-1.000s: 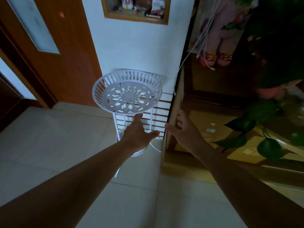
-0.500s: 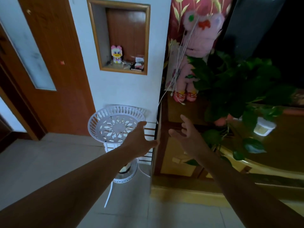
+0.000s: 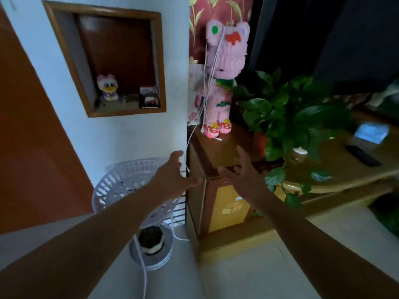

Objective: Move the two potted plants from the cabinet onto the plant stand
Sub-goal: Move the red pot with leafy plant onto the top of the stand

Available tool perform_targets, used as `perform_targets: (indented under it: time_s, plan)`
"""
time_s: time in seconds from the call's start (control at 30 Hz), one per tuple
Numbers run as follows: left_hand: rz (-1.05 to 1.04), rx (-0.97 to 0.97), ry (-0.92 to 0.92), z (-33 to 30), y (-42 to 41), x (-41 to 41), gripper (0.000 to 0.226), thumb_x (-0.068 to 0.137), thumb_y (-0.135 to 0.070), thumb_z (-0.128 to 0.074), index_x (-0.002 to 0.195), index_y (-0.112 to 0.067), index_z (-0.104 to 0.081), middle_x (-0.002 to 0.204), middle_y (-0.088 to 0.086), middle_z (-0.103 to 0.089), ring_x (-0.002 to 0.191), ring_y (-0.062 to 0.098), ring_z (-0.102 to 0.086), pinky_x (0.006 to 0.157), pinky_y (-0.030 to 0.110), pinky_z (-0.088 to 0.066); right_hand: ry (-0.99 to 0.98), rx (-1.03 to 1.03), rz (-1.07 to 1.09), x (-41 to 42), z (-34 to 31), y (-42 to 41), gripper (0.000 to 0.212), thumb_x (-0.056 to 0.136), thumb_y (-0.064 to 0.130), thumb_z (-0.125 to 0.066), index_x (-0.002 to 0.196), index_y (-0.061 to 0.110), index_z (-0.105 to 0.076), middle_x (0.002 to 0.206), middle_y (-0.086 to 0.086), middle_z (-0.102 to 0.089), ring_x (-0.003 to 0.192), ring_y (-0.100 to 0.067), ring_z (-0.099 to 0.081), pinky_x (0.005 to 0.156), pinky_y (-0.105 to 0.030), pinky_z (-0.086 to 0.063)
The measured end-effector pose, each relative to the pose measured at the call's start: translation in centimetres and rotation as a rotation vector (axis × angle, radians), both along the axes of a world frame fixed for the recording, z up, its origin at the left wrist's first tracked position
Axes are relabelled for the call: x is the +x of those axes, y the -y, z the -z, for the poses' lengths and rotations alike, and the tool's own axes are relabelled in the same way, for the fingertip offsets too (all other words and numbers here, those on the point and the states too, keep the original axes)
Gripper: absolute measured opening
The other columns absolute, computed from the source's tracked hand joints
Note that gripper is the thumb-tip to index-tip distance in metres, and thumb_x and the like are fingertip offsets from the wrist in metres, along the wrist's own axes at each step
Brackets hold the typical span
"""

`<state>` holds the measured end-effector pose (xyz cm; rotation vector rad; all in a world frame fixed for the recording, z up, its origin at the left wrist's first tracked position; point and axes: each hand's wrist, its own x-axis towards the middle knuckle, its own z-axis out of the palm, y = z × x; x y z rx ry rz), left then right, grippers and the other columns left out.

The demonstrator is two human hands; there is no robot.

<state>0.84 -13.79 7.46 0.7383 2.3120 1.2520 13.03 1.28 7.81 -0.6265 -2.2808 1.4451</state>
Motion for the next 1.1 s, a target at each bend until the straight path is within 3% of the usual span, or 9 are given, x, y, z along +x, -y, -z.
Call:
perform_targets:
  time_s: [0.1, 0.3, 0.47, 0.6, 0.83, 0.97, 1.1]
  plan:
    - [0.088, 0.004, 0.003, -0.5, 0.4, -2.8, 0.09, 0.067, -0.032, -0.079, 0.138, -0.028, -0.023, 0.142, 0.01, -0.041, 0.117, 0.027, -0.049, 0.091, 0.043, -0.05, -0.001, -0.002, 0.068, -1.4, -0.2, 1.7, 0.087, 0.08, 0.038, -0.066, 0.148, 0.027, -0.012, 0.154, -0.006, -0.024, 0.139, -0.021, -0.028, 0.111, -0.046, -0.03]
    - [0.244, -0.01, -0.014, -0.5, -3.1, -5.3, 0.092, 0.068, -0.029, -0.077, 0.141, -0.023, -0.021, 0.143, 0.01, -0.04, 0.126, 0.029, -0.044, 0.102, 0.046, -0.042, 0.045, 0.028, 0.195, -3.0, 0.0, 0.7, 0.091, 0.079, 0.045, -0.065, 0.147, 0.033, -0.006, 0.156, -0.006, -0.021, 0.14, -0.024, -0.027, 0.109, -0.052, -0.033]
    - [0.345, -0.01, -0.055, 0.1, -6.7, -8.0, 0.091, 0.069, -0.029, -0.077, 0.14, -0.026, -0.021, 0.144, 0.009, -0.04, 0.129, 0.026, -0.043, 0.1, 0.039, -0.042, 0.054, 0.016, 0.253, -5.0, 1.2, -2.2, 0.09, 0.079, 0.048, -0.064, 0.146, 0.037, -0.006, 0.155, -0.005, -0.023, 0.14, -0.022, -0.027, 0.108, -0.053, -0.033]
    - [0.408, 0.007, -0.044, 0.8, -8.6, -11.9, 0.088, 0.069, -0.031, -0.077, 0.138, -0.032, -0.022, 0.146, 0.004, -0.038, 0.13, 0.025, -0.04, 0.088, 0.031, -0.041, 0.051, -0.012, 0.278, -7.8, 2.8, -3.3, 0.087, 0.08, 0.046, -0.064, 0.146, 0.038, -0.008, 0.155, -0.004, -0.024, 0.139, -0.021, -0.029, 0.109, -0.05, -0.032]
    - [0.476, 0.059, 0.063, 3.4, -11.8, -17.4, 0.09, 0.066, -0.027, -0.079, 0.137, -0.032, -0.024, 0.144, 0.003, -0.038, 0.13, 0.026, -0.04, 0.102, 0.04, -0.04, 0.1, -0.071, 0.354, -11.5, 5.1, -5.0, 0.091, 0.075, 0.052, -0.065, 0.145, 0.043, -0.006, 0.156, 0.0, -0.022, 0.14, -0.019, -0.026, 0.109, -0.049, -0.032]
    - [0.588, 0.1, 0.049, 4.1, -13.8, -21.1, 0.09, 0.066, -0.027, -0.08, 0.138, -0.026, -0.026, 0.134, -0.003, -0.043, 0.129, 0.024, -0.042, 0.101, 0.035, -0.04, 0.107, -0.098, 0.481, -14.6, 5.6, -5.1, 0.09, 0.076, 0.051, -0.065, 0.143, 0.046, -0.007, 0.155, 0.001, -0.023, 0.139, -0.018, -0.028, 0.106, -0.044, -0.035]
    - [0.749, 0.082, 0.004, 3.7, -15.7, -24.3, 0.092, 0.066, -0.033, -0.079, 0.139, -0.032, -0.023, 0.144, 0.004, -0.039, 0.13, 0.022, -0.041, 0.103, 0.038, -0.039, 0.085, -0.115, 0.649, -17.7, 6.0, -4.6, 0.088, 0.076, 0.051, -0.065, 0.142, 0.049, -0.006, 0.155, 0.001, -0.023, 0.139, -0.019, -0.028, 0.099, -0.037, -0.036]
